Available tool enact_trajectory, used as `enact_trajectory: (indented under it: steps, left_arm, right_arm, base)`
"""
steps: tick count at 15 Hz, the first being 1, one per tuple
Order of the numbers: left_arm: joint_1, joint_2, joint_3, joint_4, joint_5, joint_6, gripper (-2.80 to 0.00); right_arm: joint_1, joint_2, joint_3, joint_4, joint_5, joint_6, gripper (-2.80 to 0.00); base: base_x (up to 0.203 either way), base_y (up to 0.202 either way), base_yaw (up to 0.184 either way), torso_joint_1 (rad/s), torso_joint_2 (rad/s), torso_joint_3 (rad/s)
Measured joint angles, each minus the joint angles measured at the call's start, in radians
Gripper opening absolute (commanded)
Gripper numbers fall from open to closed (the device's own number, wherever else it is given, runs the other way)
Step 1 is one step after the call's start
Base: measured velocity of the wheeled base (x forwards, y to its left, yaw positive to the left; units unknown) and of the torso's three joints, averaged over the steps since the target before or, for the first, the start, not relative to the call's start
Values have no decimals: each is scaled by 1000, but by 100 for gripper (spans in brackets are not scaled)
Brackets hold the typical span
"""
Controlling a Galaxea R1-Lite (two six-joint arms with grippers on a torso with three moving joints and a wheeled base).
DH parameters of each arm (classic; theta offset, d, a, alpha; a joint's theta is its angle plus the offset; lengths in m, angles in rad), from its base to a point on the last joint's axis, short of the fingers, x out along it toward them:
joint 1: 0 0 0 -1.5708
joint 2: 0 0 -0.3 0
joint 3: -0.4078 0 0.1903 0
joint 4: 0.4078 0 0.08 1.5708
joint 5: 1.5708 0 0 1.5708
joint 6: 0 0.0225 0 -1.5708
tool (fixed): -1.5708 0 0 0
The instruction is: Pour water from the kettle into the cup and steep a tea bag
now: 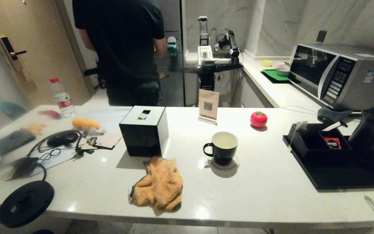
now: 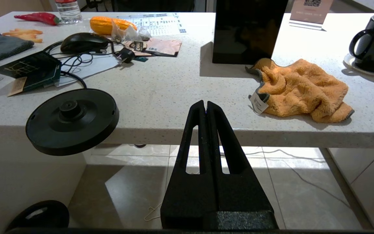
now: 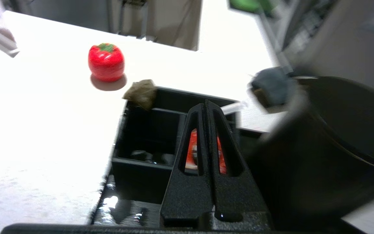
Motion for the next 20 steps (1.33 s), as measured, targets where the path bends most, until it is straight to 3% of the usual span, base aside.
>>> enact_trajectory:
  steps: [5,9,12,20]
  left_arm:
    - [0,0,0,0,0,1,-280]
    - [0,0,0,0,0,0,-280]
    - [0,0,0,0,0,0,-280]
    - [0,0,0,0,-1,0,-280]
  right_arm:
    - [85,56,-243,344,-98,14,-280]
    - [145,104,-449,615,-113,72,-280]
    - [196,150,-573,767,-120,76,-280]
    - [300,284,-885,1147,-288,169,-280]
  base:
    - [0,0,0,0,0,0]
    - [0,0,0,0,0,0]
    - [0,0,0,0,0,0]
    - [0,0,0,0,0,0]
